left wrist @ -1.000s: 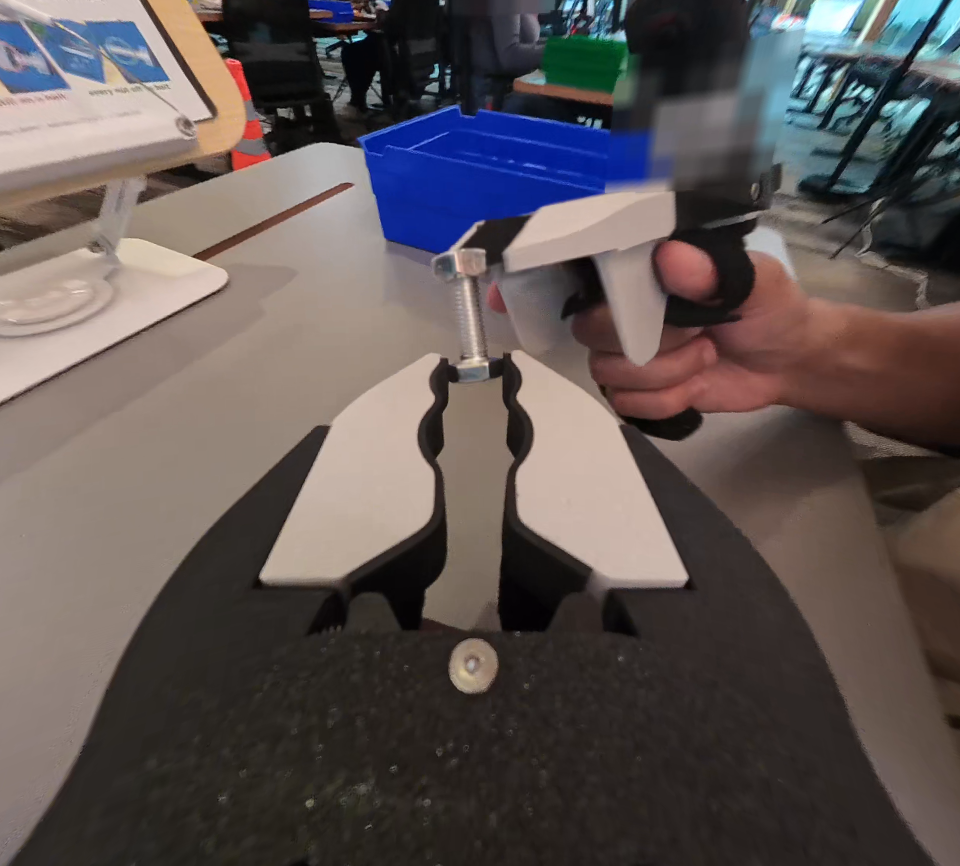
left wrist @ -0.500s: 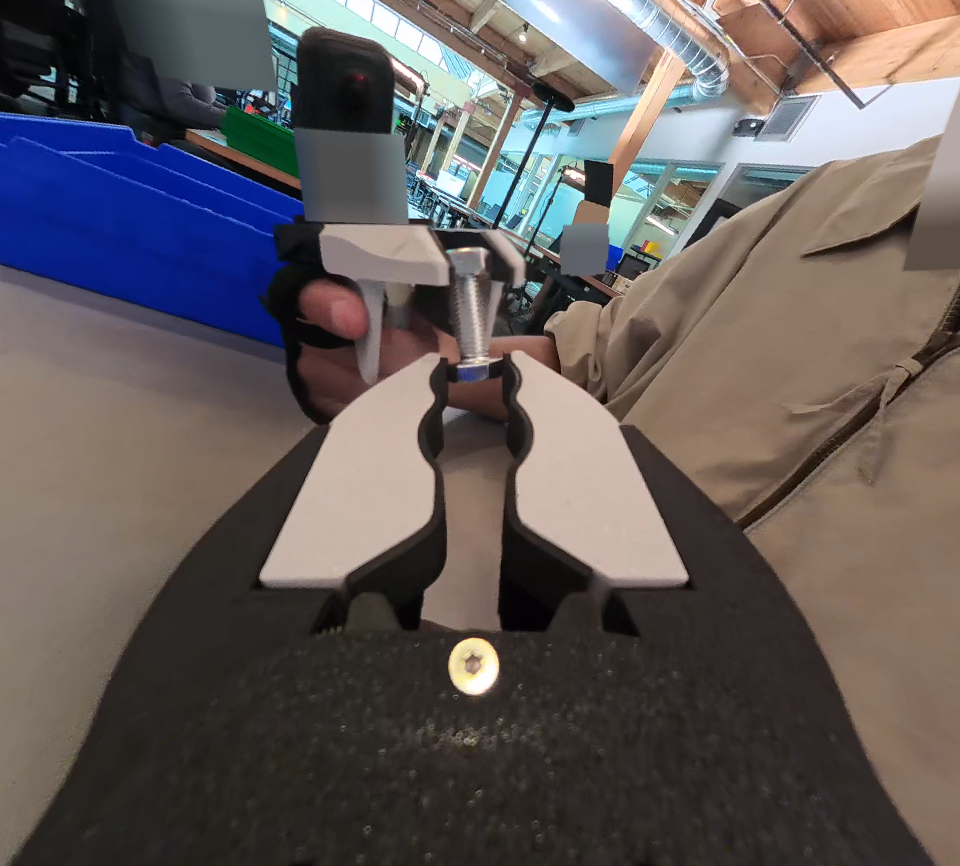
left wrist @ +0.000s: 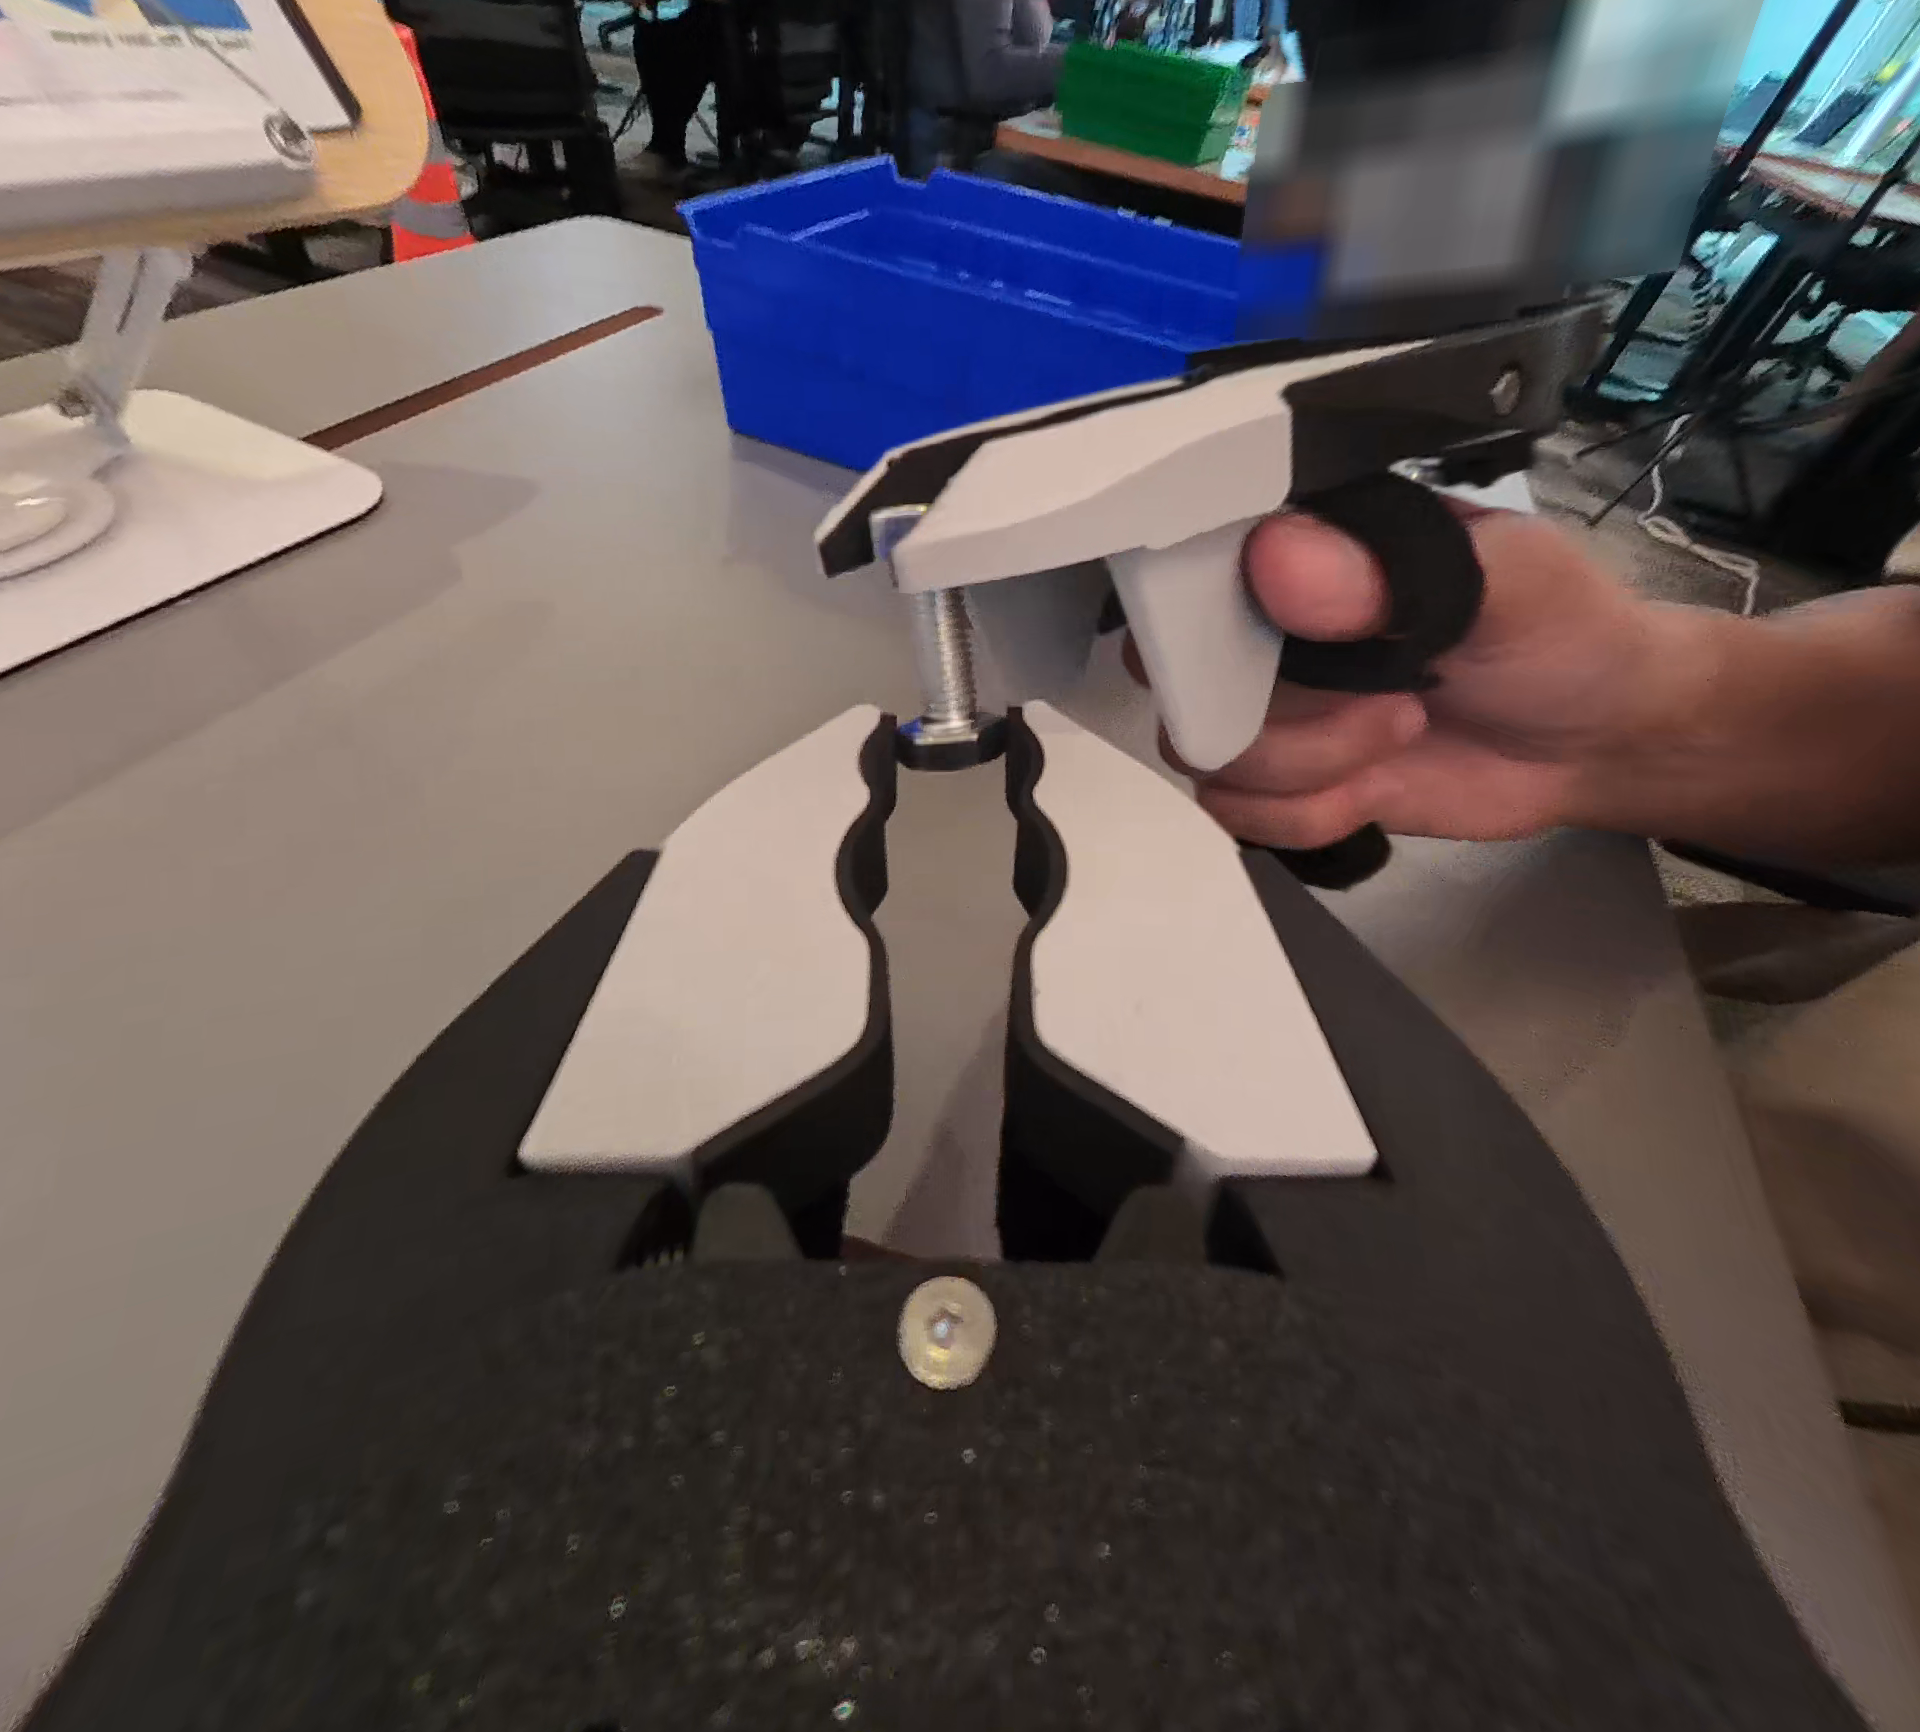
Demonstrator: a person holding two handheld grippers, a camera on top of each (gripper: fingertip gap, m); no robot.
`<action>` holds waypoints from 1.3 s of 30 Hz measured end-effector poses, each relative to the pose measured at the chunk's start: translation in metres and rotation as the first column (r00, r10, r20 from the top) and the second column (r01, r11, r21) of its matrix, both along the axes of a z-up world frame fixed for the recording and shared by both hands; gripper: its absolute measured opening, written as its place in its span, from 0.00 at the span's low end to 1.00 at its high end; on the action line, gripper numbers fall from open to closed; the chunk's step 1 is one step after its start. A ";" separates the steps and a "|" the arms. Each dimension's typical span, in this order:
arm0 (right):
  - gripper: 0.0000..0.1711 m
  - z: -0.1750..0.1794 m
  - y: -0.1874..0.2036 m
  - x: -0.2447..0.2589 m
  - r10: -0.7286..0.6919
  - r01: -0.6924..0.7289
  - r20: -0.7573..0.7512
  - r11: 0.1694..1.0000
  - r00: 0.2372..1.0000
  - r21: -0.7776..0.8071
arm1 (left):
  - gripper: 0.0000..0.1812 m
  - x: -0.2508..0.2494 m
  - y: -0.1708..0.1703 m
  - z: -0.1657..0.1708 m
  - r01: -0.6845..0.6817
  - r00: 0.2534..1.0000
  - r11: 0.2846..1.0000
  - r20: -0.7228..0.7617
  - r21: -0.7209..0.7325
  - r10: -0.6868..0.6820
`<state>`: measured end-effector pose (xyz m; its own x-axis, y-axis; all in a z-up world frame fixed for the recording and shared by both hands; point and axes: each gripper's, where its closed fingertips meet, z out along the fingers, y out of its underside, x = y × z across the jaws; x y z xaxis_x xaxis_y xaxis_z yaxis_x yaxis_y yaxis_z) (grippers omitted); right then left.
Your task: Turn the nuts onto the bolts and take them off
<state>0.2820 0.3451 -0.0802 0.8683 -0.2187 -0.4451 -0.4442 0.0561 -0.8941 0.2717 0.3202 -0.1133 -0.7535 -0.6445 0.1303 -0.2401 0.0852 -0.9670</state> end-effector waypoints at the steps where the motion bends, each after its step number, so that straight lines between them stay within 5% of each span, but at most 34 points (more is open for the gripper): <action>1: 0.11 -0.004 0.000 0.003 -0.056 0.056 -0.002 0.998 0.998 -0.035 | 0.11 0.003 0.001 -0.004 -0.022 1.000 1.000 -0.005 0.022 0.022; 4: 0.11 -0.009 0.000 0.007 -0.152 0.157 0.062 0.983 0.987 -0.098 | 0.11 0.006 0.001 -0.009 -0.058 0.998 0.997 0.005 0.057 0.058; 8: 0.18 0.006 -0.006 0.003 -0.098 0.111 0.195 0.992 0.976 -0.057 | 0.11 0.004 0.004 0.000 -0.042 0.999 0.999 -0.003 -0.009 0.042; 12: 0.23 0.031 -0.021 -0.007 0.164 -0.189 0.275 0.980 0.947 0.068 | 0.11 -0.004 0.005 0.018 0.045 0.999 0.985 -0.022 -0.164 -0.050; 15: 0.25 0.037 -0.030 -0.022 0.456 -0.487 0.213 0.864 0.864 0.128 | 0.11 -0.011 0.005 0.030 0.098 0.995 0.964 -0.009 -0.246 -0.103; 23: 0.17 0.031 -0.006 -0.019 0.622 -0.619 0.087 0.737 0.778 0.270 | 0.11 -0.021 -0.002 0.036 0.178 0.983 0.941 0.002 -0.287 -0.185; 31: 0.11 0.028 0.005 -0.015 0.525 -0.529 0.091 0.810 0.846 0.251 | 0.11 -0.010 0.005 0.029 0.103 0.994 0.967 -0.011 -0.234 -0.108; 39: 0.11 0.031 0.013 0.001 0.070 -0.078 0.164 0.996 0.984 0.043 | 0.11 0.008 0.018 0.031 -0.128 0.991 0.991 0.034 -0.039 0.130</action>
